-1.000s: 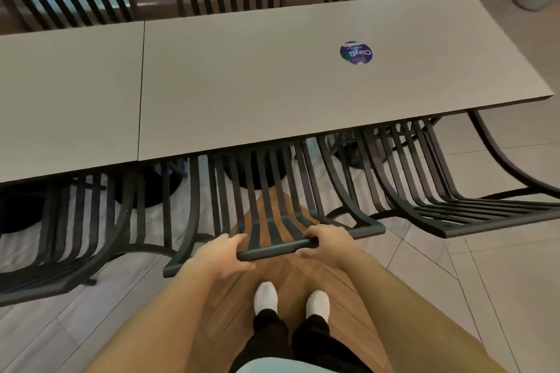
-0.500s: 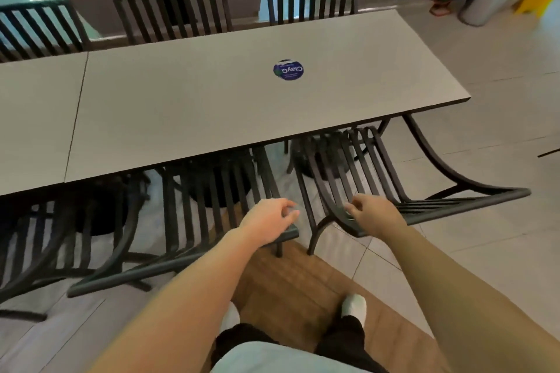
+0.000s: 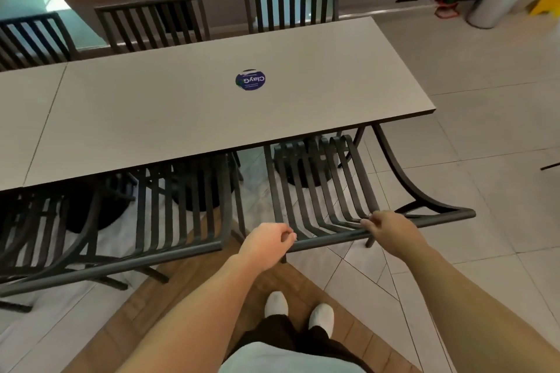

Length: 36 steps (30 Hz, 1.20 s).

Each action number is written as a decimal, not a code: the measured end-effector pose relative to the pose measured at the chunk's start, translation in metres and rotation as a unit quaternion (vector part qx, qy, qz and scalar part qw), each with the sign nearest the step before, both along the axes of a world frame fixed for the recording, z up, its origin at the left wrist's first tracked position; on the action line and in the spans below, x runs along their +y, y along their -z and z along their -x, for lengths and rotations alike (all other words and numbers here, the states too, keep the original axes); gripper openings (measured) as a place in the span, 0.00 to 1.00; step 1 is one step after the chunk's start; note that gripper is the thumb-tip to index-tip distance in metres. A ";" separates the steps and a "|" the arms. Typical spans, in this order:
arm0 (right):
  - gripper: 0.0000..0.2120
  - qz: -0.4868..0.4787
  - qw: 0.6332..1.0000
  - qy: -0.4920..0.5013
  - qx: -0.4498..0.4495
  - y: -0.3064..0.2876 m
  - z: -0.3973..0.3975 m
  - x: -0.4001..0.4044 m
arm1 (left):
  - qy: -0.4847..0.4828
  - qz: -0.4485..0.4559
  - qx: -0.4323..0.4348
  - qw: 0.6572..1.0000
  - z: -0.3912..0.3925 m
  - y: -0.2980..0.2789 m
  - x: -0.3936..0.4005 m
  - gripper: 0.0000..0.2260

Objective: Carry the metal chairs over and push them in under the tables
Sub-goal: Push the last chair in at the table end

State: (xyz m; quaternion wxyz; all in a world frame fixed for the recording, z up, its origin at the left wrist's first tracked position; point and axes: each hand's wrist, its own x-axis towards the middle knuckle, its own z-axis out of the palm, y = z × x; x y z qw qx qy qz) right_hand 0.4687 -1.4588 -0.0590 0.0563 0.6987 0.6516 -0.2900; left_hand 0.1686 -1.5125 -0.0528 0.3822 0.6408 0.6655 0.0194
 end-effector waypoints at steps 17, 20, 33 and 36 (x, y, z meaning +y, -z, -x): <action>0.30 0.075 0.987 -0.139 -0.020 0.038 -0.079 0.041 | 0.056 0.064 0.016 0.996 -0.088 0.037 0.022 0.24; 0.27 0.098 0.977 -0.190 -0.011 0.042 -0.099 0.053 | 0.020 0.050 0.071 0.996 -0.110 0.049 0.020 0.22; 0.21 0.032 0.948 -0.318 -0.015 0.064 -0.143 0.071 | 0.006 0.126 0.244 0.962 -0.167 0.071 0.042 0.26; 0.20 0.001 0.949 -0.316 -0.012 0.065 -0.154 0.071 | 0.001 0.110 0.256 0.960 -0.179 0.078 0.043 0.24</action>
